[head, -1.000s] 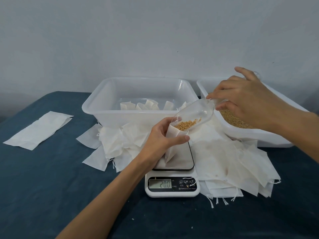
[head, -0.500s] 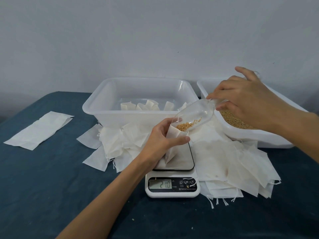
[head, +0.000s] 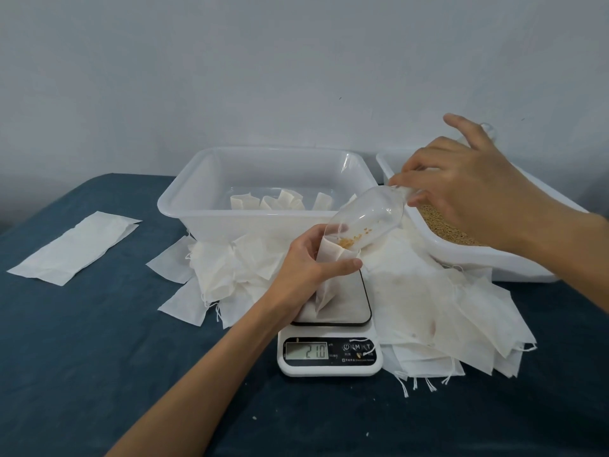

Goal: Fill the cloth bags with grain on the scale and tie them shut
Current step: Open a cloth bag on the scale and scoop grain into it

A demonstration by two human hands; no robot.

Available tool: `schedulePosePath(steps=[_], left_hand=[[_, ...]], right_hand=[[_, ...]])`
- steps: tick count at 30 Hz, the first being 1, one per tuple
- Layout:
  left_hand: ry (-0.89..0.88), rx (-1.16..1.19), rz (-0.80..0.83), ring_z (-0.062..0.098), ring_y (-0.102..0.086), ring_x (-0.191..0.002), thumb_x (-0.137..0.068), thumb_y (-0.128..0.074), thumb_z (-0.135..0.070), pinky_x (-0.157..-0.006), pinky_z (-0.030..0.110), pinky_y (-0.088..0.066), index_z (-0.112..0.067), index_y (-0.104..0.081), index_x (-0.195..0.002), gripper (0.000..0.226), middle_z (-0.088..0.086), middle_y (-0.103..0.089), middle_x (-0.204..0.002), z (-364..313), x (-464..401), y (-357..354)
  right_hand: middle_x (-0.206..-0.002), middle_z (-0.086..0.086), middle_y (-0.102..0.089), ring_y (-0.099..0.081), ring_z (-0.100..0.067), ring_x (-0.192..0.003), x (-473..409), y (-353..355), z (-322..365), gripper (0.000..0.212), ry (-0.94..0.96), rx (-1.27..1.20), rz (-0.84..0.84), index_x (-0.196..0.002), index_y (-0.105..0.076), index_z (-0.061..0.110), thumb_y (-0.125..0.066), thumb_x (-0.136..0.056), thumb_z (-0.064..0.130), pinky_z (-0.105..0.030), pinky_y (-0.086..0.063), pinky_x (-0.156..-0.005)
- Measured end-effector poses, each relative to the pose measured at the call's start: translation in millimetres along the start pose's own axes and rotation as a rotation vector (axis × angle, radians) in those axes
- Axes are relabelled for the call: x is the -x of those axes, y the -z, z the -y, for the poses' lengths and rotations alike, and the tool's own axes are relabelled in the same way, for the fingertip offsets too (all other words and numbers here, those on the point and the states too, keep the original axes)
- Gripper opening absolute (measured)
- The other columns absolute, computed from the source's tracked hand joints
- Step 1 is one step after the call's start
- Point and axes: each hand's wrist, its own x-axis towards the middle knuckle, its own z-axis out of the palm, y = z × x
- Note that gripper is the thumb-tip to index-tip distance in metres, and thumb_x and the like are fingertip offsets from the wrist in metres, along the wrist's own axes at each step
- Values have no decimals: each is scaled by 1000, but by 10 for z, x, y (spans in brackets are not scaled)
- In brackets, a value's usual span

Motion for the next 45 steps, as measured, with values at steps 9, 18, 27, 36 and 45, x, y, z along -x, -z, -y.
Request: schedulePosePath(steps=[9, 18, 27, 36, 45], left_hand=[[-9, -22, -11, 17, -70, -91, -74, -89, -10, -84, 28, -56, -21, -67, -128, 59, 1, -76, -103, 17, -18, 30], [-4, 14, -18, 15, -70, -83, -79, -88, -2, -70, 23, -56, -19, -67, -127, 56, 3, -75, -103, 3, -22, 41], [-5, -32, -10, 17, -71, -89, -80, -87, -3, -80, 28, -57, -18, -67, -128, 54, 5, -76, -101, 28, -26, 46], [26, -96, 29, 16, -71, -88, -94, -75, -10, -77, 28, -58, -14, -75, -110, 17, 7, -79, -105, 107, -60, 101], [-82, -74, -61, 29, -75, -106, -97, -64, -26, -86, 34, -62, -10, -78, -107, 24, 12, -79, -110, -79, -148, 129]], right_hand=[[-97, -7, -68, -63, -32, -91, -49, 43, 68, 32, 108, 34, -124, -109, -75, 14, -67, -84, -6, -62, -25, -116], [-98, -6, -69, -64, -32, -93, -3, 17, 36, 25, -51, -69, -20, -107, -75, 13, -75, -84, 6, -52, -22, -117], [-109, -9, -70, -64, -29, -101, 543, -580, -537, 29, -870, -318, 314, -114, -64, 8, -76, -88, 14, -38, -48, -87], [-83, -8, -68, -60, -21, -72, 765, -1117, -702, 17, -1049, -229, 763, -77, -66, 7, -79, -84, 15, -33, -51, -68], [-93, 7, -68, -63, -12, -81, 478, -696, 102, 12, -840, -434, -141, -108, -66, 19, -61, -98, 23, -34, -54, -72]])
